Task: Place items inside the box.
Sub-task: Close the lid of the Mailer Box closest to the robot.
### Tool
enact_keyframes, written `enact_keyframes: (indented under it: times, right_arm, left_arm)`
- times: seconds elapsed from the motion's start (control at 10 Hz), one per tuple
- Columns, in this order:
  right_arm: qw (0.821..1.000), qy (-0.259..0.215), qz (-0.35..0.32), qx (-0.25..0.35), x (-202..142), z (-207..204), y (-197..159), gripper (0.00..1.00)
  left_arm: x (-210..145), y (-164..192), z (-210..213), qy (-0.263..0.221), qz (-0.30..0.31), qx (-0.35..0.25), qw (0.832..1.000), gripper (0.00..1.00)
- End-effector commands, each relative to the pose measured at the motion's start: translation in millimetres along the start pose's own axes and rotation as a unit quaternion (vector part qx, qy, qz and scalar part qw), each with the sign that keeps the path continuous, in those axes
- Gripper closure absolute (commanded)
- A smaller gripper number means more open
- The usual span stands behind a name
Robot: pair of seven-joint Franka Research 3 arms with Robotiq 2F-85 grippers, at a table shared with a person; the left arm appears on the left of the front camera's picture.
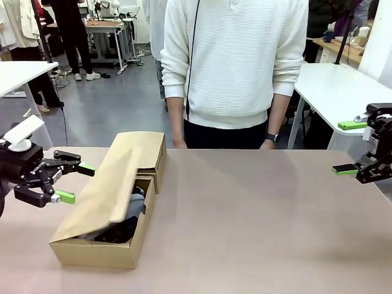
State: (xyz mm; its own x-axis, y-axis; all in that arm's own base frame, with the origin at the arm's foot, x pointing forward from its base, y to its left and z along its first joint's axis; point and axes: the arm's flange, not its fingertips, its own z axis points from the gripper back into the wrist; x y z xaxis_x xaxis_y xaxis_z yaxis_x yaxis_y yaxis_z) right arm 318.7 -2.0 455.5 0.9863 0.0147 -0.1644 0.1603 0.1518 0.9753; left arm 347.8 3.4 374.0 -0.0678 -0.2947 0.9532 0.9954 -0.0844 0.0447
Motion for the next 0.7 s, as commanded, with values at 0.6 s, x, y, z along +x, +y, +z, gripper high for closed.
enact_keyframes:
  times: [0.6]
  right_arm:
    - [1.000,0.004,-0.001,0.000,0,3,3,0.00]
  left_arm:
    - [-8,-1,-26,-0.045,0.002,0.086,0.995,0.00]
